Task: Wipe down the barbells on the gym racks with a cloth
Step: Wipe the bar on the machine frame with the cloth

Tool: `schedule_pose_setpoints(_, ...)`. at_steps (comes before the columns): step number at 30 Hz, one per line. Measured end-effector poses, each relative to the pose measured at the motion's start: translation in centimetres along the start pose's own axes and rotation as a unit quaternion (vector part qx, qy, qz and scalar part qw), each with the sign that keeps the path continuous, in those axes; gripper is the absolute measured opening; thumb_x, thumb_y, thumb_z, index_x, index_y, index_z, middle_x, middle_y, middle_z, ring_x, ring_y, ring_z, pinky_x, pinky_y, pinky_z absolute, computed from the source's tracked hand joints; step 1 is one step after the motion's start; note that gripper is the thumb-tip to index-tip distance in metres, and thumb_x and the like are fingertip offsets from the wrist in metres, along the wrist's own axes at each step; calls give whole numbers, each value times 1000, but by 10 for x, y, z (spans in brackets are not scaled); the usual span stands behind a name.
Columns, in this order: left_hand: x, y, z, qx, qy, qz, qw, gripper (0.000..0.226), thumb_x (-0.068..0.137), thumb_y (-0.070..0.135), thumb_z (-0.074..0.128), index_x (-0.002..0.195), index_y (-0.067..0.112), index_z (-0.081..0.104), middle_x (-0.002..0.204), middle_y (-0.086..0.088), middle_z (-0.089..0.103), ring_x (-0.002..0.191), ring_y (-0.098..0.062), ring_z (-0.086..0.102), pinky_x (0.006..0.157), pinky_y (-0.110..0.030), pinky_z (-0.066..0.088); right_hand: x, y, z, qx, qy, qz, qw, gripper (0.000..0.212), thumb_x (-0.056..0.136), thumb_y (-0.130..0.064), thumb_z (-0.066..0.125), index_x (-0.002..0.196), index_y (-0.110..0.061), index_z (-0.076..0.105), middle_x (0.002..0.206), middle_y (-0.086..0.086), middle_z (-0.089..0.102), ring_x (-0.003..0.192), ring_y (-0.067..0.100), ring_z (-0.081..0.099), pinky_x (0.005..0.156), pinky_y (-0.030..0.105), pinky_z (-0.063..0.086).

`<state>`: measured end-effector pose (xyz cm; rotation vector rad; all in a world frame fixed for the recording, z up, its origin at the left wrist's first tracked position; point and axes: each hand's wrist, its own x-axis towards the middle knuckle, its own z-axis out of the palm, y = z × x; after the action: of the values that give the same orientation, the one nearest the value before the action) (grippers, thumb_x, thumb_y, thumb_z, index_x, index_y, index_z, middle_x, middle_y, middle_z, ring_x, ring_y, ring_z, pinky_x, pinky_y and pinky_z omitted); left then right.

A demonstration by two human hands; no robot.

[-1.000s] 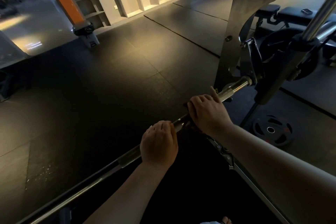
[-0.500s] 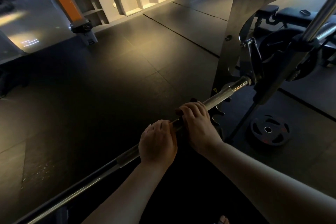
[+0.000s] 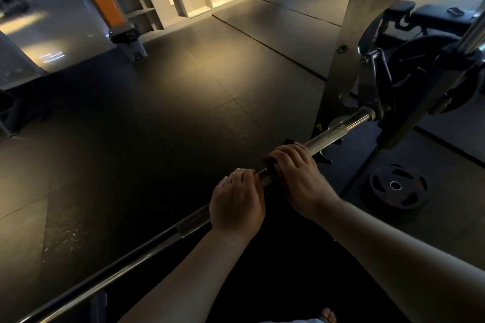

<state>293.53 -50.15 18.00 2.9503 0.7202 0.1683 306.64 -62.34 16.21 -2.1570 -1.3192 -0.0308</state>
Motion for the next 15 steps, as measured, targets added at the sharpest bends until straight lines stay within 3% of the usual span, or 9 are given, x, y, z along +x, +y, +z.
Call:
schedule_pose_setpoints(2,1,2,-1,-12,10,0,1000,33,103,37,36,124,23,56,129,1,63,120,-14,60,104,-31,45,3,14,-8,-25,-10,-7,1000,37,105,-34,42,137,-24,55,139,2,58,140,23,43,123,38,14)
schedule_pose_setpoints(5,2,3,-1,-12,12,1,1000,31,104,37,36,122,24,56,125,3,64,115,-12,62,100,-30,47,6,16,-12,-15,29,49,998,34,105,-32,39,133,-23,58,135,0,61,138,20,46,124,34,9)
schedule_pose_setpoints(8,3,3,0,-1,3,1,1000,29,103,38,38,122,25,56,125,4,64,114,-12,61,101,-30,47,6,-5,2,17,48,90,995,32,105,-28,40,128,-21,62,133,0,60,140,20,43,128,40,9)
schedule_pose_setpoints(13,2,3,3,-8,14,-4,1000,32,102,39,34,119,25,57,120,5,65,109,-11,63,96,-29,48,5,11,-13,-25,-30,12,999,37,105,-30,43,136,-19,59,139,4,59,140,25,42,119,34,14)
schedule_pose_setpoints(15,2,3,2,-16,24,-4,1000,35,102,39,29,119,25,57,117,5,65,105,-10,63,92,-28,49,13,31,-24,-41,-27,47,998,38,105,-30,39,136,-19,58,139,4,59,140,26,43,117,32,17)
